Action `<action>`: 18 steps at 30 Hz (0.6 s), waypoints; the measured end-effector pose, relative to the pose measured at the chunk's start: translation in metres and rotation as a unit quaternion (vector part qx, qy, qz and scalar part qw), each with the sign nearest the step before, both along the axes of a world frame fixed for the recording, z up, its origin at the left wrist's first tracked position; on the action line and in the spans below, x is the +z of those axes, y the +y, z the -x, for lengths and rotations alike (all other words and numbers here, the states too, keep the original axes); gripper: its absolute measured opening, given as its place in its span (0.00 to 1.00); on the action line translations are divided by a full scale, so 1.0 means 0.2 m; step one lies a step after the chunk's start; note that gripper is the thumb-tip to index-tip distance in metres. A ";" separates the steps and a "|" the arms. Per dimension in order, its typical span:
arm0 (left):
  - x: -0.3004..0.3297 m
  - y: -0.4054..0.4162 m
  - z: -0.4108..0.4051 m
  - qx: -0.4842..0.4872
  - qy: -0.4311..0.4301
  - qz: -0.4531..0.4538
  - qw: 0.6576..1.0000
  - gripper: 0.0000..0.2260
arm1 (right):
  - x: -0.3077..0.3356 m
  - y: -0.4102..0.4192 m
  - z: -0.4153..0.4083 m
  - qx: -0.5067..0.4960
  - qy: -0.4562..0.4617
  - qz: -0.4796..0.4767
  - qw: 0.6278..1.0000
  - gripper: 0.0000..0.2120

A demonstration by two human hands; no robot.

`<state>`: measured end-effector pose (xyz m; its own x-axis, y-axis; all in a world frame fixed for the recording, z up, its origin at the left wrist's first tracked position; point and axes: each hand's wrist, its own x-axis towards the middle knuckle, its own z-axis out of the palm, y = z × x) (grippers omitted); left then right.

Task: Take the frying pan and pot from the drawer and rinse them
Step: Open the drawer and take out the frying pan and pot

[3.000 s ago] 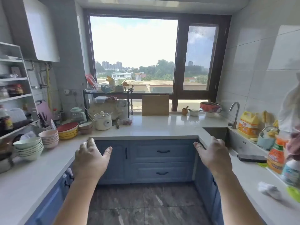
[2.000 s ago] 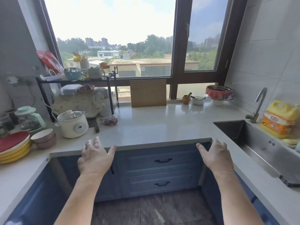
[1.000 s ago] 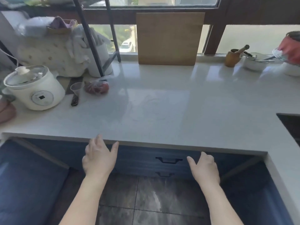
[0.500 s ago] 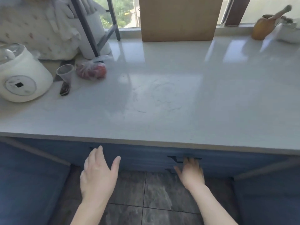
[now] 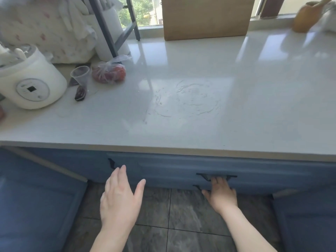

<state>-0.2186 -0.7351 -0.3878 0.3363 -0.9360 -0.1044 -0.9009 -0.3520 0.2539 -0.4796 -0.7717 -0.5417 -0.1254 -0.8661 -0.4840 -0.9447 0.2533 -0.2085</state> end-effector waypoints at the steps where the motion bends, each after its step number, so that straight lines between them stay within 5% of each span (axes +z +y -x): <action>1: 0.00 0.00 0.01 -0.003 0.000 0.001 1.000 0.33 | -0.01 0.03 0.00 0.003 0.005 0.001 1.000 0.31; 14: -0.05 0.01 0.08 -0.036 -0.031 -0.019 0.999 0.34 | 0.01 0.38 -0.07 -0.046 -0.019 0.039 0.998 0.27; 18: -0.10 0.03 0.07 -0.040 -0.064 -0.044 0.996 0.36 | 0.24 0.61 0.00 -0.171 -0.112 0.286 0.936 0.13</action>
